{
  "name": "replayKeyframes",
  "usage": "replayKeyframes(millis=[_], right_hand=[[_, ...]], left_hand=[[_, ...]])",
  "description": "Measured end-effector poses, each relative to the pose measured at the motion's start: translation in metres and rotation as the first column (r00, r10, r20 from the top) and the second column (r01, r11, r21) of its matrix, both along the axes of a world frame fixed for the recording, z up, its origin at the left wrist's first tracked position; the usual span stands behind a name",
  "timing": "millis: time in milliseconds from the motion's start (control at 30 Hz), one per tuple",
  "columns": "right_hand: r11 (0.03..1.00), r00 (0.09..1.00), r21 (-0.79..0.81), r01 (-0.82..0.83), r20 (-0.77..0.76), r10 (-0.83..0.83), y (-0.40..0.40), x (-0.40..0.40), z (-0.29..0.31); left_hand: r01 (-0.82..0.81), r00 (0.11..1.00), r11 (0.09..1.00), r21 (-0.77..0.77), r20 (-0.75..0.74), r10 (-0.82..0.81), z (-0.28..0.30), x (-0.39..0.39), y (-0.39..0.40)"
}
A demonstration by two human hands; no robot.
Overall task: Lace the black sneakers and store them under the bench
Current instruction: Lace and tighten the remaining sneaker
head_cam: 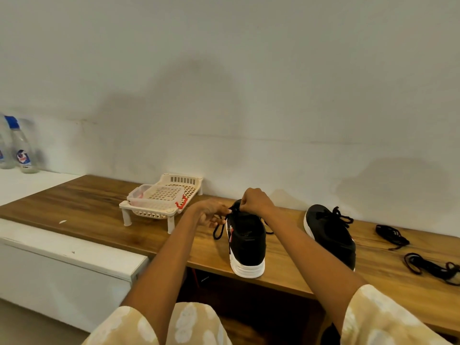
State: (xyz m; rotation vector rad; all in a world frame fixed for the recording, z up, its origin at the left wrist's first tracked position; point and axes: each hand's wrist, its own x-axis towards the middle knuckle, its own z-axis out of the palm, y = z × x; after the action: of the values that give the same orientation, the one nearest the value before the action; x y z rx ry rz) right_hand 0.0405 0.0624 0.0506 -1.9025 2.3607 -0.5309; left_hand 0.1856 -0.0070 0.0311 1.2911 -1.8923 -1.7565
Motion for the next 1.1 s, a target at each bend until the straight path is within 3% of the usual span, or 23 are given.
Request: replayKeyframes(millis=[367, 633, 733, 833, 1000, 1100], right_hand=[[0.998, 0.999, -0.036, -0.047, -0.016, 0.046, -0.001, -0.005, -0.008], [0.995, 0.996, -0.04, -0.088, 0.001, 0.088, -0.002, -0.008, -0.009], [0.992, 0.984, -0.013, -0.125, 0.124, 0.125, -0.002, -0.017, -0.008], [0.991, 0.906, -0.002, -0.135, 0.405, 0.124, 0.001, -0.023, 0.001], [0.97, 0.85, -0.216, -0.109, 0.486, 0.204, -0.005, -0.013, 0.026], [0.935, 0.768, -0.355, -0.007, 0.597, 0.232, -0.009, -0.004, 0.042]], left_hand=[[0.044, 0.999, 0.992, -0.119, 0.008, -0.043, -0.001, 0.0, 0.001], [-0.139, 0.984, 0.962, -0.233, -0.146, 0.107, -0.028, -0.015, 0.009], [-0.125, 0.989, 0.921, -0.369, -0.121, 0.086, -0.028, -0.018, 0.01], [-0.252, 0.959, 0.861, -0.443, -0.232, 0.161, -0.012, -0.021, 0.005], [-0.287, 0.947, 0.731, -0.619, -0.298, 0.12, 0.026, -0.026, -0.004], [-0.437, 0.858, 0.731, -0.525, -0.487, 0.163, 0.038, -0.029, 0.005]])
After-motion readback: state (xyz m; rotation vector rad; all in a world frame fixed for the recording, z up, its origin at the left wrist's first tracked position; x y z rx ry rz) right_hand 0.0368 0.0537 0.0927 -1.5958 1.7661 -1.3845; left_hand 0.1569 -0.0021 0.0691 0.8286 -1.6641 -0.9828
